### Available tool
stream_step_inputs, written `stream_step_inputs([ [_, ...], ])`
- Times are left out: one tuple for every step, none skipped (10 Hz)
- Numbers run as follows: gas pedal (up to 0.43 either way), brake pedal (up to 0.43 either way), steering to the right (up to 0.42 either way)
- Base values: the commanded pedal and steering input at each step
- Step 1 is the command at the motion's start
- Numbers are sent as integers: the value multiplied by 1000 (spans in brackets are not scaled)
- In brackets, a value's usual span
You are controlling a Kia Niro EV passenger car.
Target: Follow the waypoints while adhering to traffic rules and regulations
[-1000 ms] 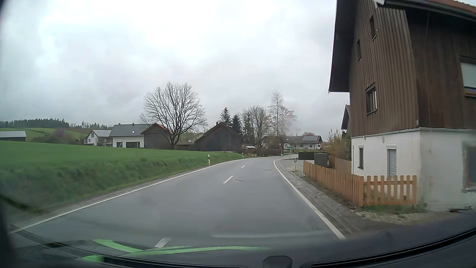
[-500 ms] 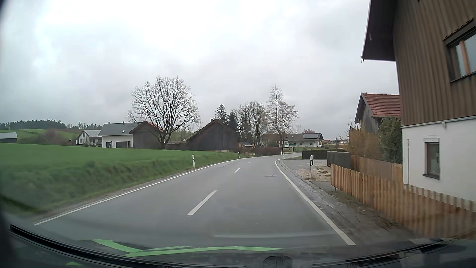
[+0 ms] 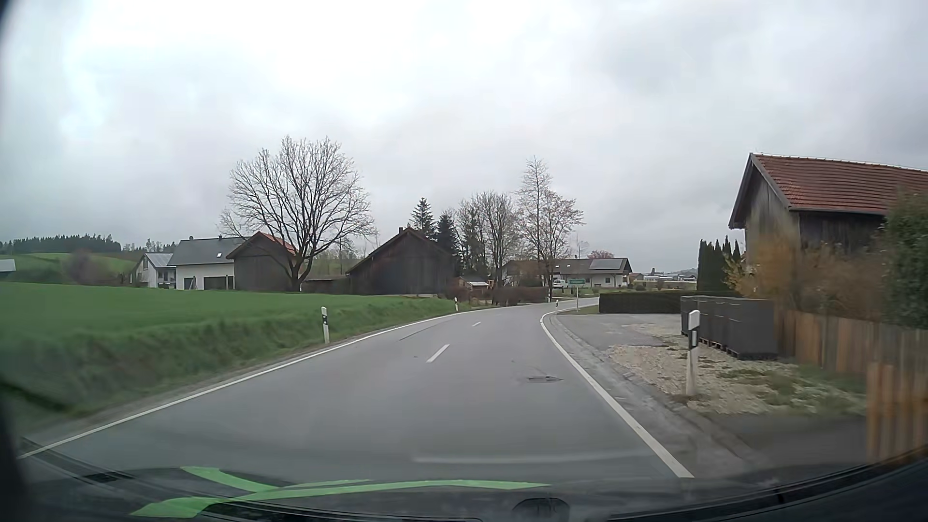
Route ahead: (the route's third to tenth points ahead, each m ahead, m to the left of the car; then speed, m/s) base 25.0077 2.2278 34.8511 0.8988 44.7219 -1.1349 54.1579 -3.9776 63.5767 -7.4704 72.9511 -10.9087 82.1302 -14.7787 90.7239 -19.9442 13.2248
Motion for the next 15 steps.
stream_step_inputs([
  [87, 0, 5],
  [87, 0, 6],
  [98, 0, 6],
  [98, 0, 6],
  [118, 0, 10],
  [118, 0, 12],
  [130, 0, 11],
  [130, 0, 11],
  [130, 0, 11],
  [130, 0, 10],
  [130, 0, 10],
  [130, 0, 10],
  [130, 0, 10],
  [130, 0, 11],
  [130, 0, 12],
])
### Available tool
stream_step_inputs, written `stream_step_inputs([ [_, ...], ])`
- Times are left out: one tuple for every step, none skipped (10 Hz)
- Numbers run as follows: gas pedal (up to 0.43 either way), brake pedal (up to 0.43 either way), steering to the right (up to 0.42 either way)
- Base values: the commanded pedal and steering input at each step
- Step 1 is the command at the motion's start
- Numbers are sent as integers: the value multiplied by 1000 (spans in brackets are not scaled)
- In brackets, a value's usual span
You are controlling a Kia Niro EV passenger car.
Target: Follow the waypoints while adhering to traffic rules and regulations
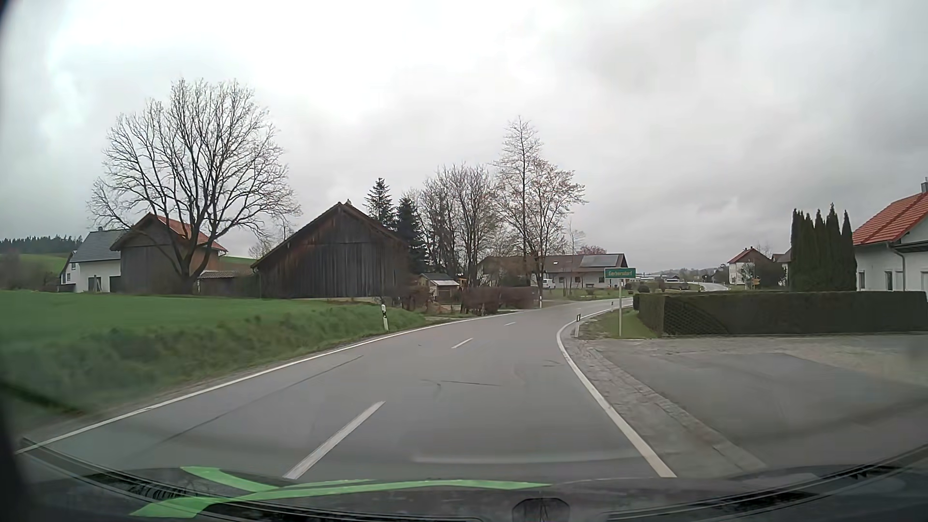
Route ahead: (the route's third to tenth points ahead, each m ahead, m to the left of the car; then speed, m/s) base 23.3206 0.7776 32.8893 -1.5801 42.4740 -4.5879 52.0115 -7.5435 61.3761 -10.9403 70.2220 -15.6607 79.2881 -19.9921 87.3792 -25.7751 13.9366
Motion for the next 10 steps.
stream_step_inputs([
  [130, 0, 12],
  [130, 0, 13],
  [130, 0, 12],
  [130, 0, 15],
  [130, 0, 17],
  [130, 0, 19],
  [130, 0, 22],
  [130, 0, 24],
  [130, 0, 25],
  [118, 0, 26],
])
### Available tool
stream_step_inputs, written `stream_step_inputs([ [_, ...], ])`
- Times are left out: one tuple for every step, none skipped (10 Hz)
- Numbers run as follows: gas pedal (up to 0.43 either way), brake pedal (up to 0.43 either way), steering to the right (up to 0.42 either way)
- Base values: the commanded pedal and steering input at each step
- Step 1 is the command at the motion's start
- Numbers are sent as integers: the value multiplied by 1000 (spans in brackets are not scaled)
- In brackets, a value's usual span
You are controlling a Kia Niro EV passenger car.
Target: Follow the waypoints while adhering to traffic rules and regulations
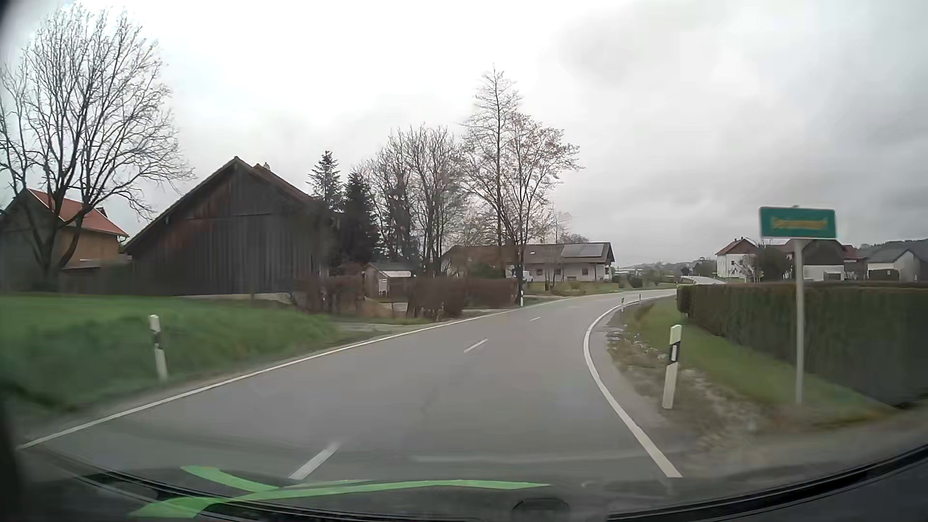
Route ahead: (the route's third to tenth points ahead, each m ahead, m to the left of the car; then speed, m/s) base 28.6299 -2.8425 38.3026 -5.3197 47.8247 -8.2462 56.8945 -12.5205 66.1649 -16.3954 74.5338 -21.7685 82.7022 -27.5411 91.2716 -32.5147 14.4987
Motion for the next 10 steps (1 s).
stream_step_inputs([
  [118, 0, 28],
  [118, 0, 31],
  [118, 0, 36],
  [118, 0, 40],
  [118, 0, 40],
  [118, 0, 40],
  [118, 0, 41],
  [118, 0, 40],
  [118, 0, 42],
  [87, 0, 44],
])
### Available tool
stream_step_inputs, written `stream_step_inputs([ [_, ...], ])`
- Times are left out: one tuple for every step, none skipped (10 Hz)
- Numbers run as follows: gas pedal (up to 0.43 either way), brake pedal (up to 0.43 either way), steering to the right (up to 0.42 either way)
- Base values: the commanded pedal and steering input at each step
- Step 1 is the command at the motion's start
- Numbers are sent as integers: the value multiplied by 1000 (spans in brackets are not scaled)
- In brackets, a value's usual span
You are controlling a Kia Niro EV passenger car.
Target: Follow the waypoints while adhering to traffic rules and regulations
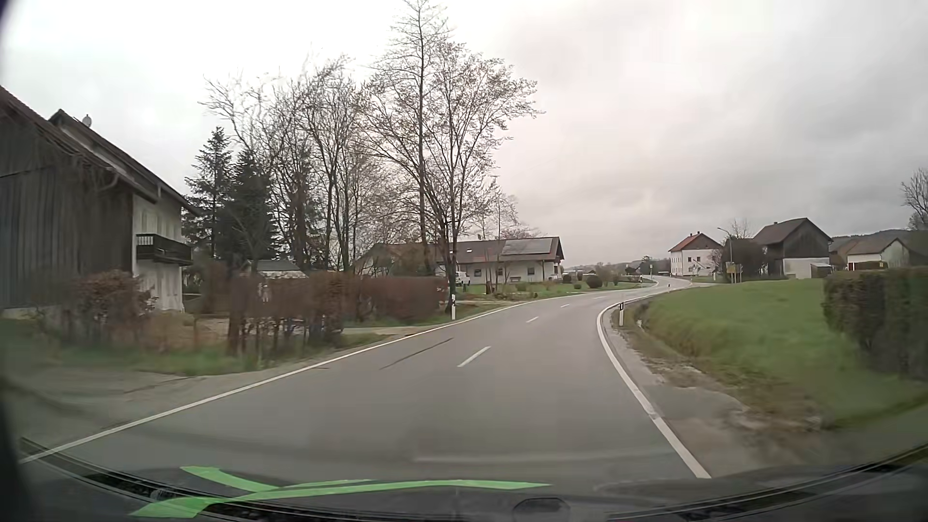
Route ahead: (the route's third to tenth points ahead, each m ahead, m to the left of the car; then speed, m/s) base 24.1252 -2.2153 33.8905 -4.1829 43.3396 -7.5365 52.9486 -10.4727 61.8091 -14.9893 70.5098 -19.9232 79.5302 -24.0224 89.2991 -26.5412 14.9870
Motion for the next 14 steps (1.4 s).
stream_step_inputs([
  [67, 0, 44],
  [67, 0, 44],
  [67, 0, 44],
  [79, 0, 44],
  [79, 0, 44],
  [79, 0, 44],
  [79, 0, 44],
  [79, 0, 42],
  [79, 0, 41],
  [79, 0, 41],
  [79, 0, 40],
  [79, 0, 39],
  [79, 0, 38],
  [79, 0, 38],
])
